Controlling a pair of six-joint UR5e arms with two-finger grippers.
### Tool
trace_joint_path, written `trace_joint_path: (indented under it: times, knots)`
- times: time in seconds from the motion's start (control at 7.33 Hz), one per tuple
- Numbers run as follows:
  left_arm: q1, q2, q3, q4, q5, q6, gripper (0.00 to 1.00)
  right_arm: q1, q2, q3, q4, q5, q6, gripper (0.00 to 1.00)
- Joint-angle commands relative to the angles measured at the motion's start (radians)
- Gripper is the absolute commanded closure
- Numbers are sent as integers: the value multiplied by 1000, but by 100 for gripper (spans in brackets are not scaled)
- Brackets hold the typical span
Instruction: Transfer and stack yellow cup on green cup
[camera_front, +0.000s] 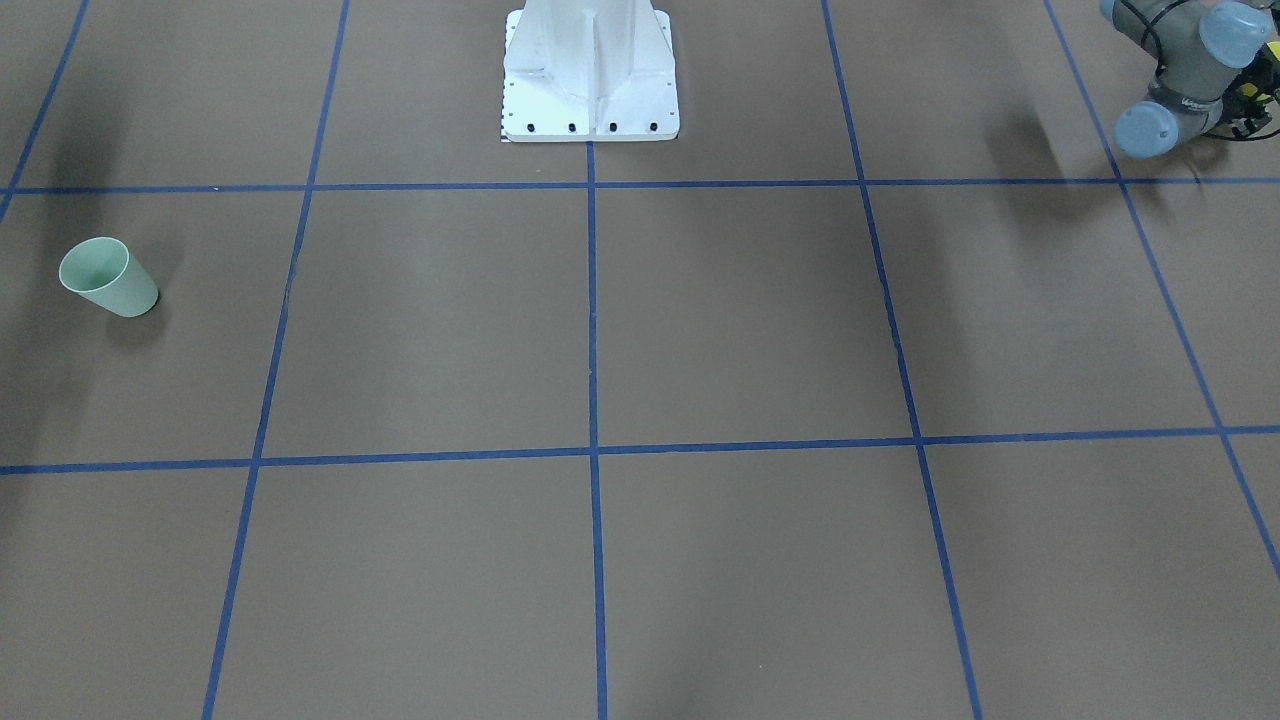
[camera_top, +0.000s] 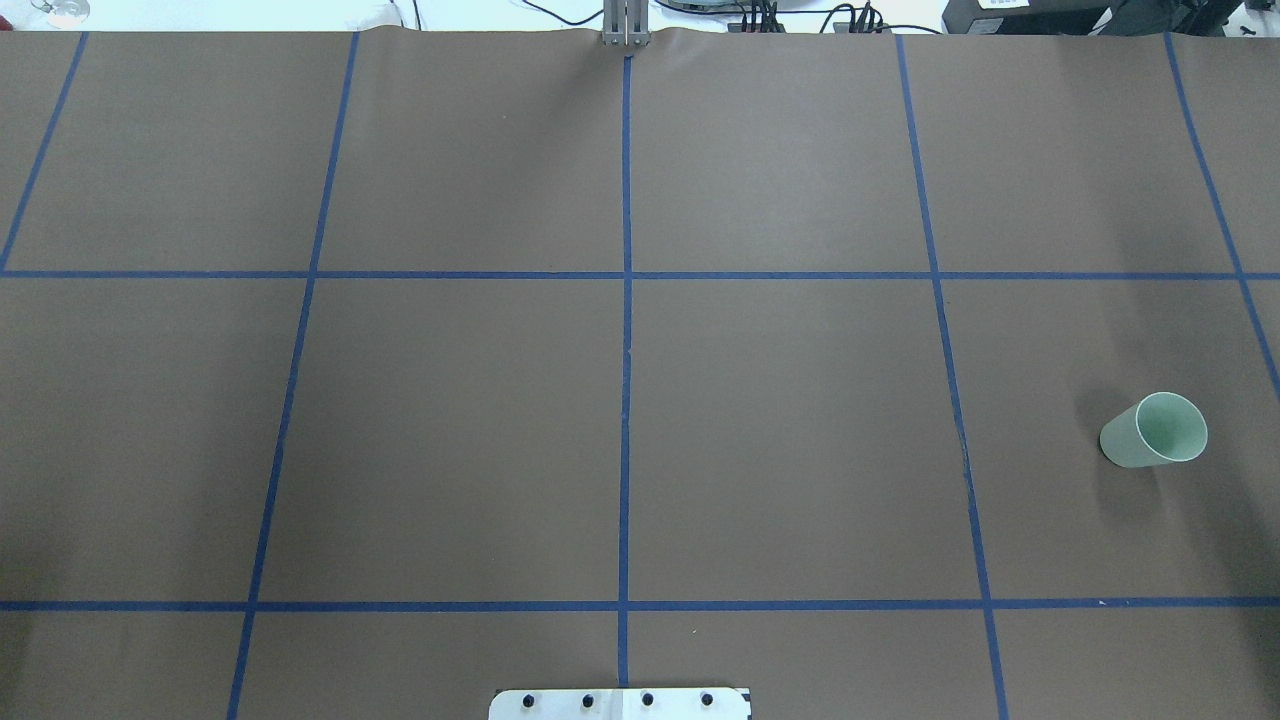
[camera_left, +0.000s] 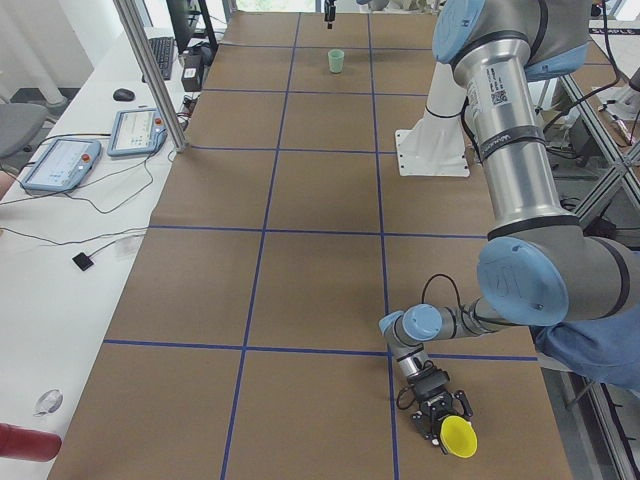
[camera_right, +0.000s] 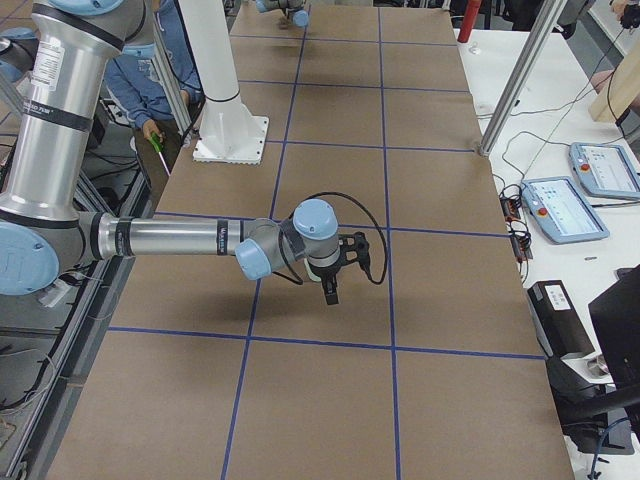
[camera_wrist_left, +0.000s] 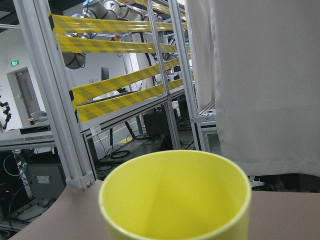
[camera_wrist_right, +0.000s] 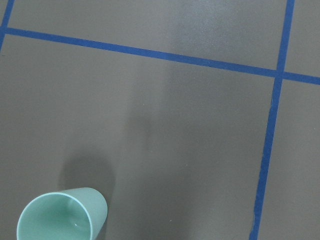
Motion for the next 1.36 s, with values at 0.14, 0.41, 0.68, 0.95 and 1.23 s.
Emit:
trace_joint_path:
  times: [0.14,0.41,0.68,0.95,1.23]
  knots:
    - [-42,-32,8,-19,191,216,100,-5,11,6,0,-4,1,0]
    - [-199,-69,-1,-119,412,362,100,-12,35,-12,-3,-1,2,0]
    - [-463,-306,11,-123,663,649,100,-12,38,-17,-8,10,6,0]
    - [-473,-382,24,-219,770,743,100,-20,46,-24,-11,5,22,0]
    - [-475,-548,31,-352,867,987,100,-20,69,-49,-5,-3,35,0]
